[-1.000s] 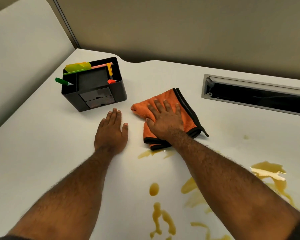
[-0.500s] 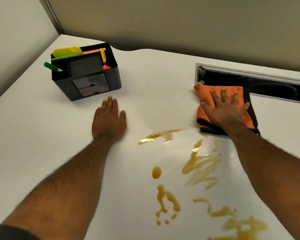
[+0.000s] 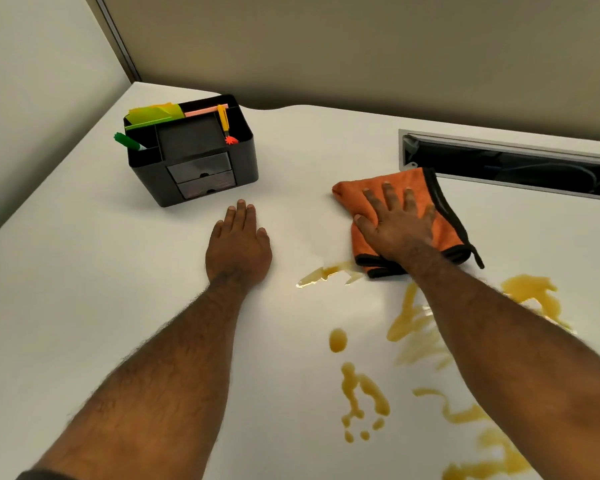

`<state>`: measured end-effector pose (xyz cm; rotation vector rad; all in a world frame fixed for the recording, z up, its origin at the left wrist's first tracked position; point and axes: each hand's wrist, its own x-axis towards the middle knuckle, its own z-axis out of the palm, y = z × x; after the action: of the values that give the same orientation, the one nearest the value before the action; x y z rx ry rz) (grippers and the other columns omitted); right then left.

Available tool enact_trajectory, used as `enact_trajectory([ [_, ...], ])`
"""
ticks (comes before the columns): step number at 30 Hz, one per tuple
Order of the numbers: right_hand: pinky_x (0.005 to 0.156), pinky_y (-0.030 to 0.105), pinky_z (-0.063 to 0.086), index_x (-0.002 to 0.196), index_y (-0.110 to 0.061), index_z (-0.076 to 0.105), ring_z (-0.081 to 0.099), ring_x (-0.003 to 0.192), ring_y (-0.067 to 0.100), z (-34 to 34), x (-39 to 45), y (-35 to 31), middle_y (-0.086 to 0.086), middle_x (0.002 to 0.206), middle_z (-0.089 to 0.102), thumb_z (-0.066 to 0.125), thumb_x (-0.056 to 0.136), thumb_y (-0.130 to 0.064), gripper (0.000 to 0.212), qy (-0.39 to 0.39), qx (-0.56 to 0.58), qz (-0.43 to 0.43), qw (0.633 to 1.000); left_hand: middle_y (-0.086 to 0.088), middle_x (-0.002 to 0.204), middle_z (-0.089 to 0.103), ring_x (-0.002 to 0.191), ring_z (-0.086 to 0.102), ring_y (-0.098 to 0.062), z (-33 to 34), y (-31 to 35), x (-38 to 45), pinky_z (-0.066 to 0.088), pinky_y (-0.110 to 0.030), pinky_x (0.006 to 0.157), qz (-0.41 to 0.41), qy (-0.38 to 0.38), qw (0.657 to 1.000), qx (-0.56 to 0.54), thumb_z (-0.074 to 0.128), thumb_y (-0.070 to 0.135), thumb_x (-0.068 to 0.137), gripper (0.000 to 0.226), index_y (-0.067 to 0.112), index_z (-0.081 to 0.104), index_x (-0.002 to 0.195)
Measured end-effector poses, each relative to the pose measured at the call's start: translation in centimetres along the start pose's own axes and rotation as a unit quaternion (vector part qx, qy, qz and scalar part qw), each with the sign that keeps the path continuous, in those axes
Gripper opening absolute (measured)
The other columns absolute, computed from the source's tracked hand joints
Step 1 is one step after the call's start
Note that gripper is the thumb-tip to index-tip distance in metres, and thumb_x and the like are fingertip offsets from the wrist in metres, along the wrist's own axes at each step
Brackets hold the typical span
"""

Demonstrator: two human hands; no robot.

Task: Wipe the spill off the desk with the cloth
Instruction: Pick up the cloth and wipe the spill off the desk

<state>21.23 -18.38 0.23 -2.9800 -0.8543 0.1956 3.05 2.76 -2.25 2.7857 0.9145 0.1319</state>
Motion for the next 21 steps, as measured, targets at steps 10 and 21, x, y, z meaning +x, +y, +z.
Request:
enact_trajectory([
  [10, 0.112, 0.070, 0.002, 0.149, -0.048, 0.003, -0.002, 0.151, 0.027, 0.6, -2.8, -5.5, -0.008, 0.164, 0.001, 0.015, 0.089, -0.069, 0.064, -0.013, -0.037, -0.235, 0.971, -0.001, 0.163, 0.011, 0.150, 0.009, -0.017, -0.6, -3.2, -4.4, 0.008, -0.033, 0.121, 0.011, 0.008, 1.000, -0.007, 0.022, 0.031, 0.101, 0.056, 0.014, 0.016, 0.153],
  [21, 0.112, 0.069, -0.001, 0.150, -0.047, 0.008, 0.002, 0.151, 0.030, 1.1, -11.2, -5.7, -0.006, 0.164, 0.006, 0.027, 0.089, -0.069, 0.068, -0.029, -0.059, -0.405, 0.912, -0.008, 0.160, 0.022, 0.148, 0.019, -0.025, -0.8, -3.3, -4.4, 0.015, -0.038, 0.119, 0.026, 0.020, 0.999, 0.003, 0.020, 0.033, 0.099, 0.057, 0.009, 0.024, 0.151],
])
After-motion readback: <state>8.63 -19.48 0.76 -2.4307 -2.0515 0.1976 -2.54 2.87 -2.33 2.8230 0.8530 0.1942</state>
